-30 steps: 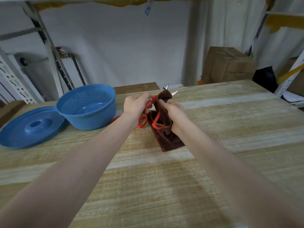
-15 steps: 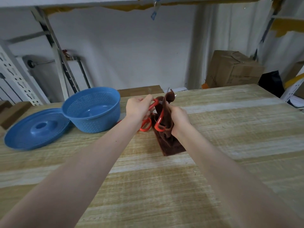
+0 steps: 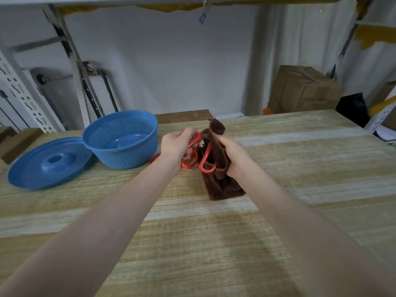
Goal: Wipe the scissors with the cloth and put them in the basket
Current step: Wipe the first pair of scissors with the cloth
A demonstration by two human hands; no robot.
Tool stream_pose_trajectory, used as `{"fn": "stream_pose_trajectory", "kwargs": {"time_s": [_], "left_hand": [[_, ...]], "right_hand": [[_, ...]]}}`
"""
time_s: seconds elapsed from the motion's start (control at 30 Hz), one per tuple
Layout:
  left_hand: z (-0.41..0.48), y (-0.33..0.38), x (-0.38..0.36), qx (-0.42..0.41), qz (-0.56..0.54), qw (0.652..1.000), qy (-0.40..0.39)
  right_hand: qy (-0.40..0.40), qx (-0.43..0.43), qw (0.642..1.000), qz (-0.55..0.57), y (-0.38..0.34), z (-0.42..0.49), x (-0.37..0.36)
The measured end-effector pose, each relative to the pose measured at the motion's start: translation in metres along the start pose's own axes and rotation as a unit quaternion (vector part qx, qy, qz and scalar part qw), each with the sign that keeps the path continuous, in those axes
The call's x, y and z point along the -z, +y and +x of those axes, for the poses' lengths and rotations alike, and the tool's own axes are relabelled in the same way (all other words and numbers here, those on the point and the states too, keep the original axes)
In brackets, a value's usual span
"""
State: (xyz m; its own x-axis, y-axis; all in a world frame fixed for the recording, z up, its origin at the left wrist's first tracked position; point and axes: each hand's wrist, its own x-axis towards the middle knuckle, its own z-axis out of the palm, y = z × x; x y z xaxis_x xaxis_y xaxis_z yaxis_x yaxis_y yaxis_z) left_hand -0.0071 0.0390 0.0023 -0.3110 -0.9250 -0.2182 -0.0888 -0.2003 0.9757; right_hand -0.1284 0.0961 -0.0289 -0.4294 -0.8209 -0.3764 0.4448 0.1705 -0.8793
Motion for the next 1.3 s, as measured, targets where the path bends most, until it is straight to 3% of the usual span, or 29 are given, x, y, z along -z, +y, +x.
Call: {"fn": "stream_pose_trajectory", "kwargs": {"time_s": [0.3,0.6,0.9,1.3], "left_hand": [[-0.001,-0.006,-0.009,-0.023,0.001,1.000,-0.008],[0.004,-0.010,-0.009,-0.020,-0.030,0.999,0.005],[0.003,-0.013,-0.010,-0.022,-0.031,0.999,-0.011],[0.000,-0.003,-0.004,0.011,-0.050,0.998,-0.023]], "right_hand": [[0.092,0.091,0.992,0.007,0.000,-0.004,-0.005],[0.033,0.095,0.995,-0.019,-0.001,-0.007,-0.004],[0.068,0.128,0.989,-0.025,0.004,-0.003,-0.007],[0.042,0.066,0.997,-0.008,-0.002,-0.007,-0.005]]}}
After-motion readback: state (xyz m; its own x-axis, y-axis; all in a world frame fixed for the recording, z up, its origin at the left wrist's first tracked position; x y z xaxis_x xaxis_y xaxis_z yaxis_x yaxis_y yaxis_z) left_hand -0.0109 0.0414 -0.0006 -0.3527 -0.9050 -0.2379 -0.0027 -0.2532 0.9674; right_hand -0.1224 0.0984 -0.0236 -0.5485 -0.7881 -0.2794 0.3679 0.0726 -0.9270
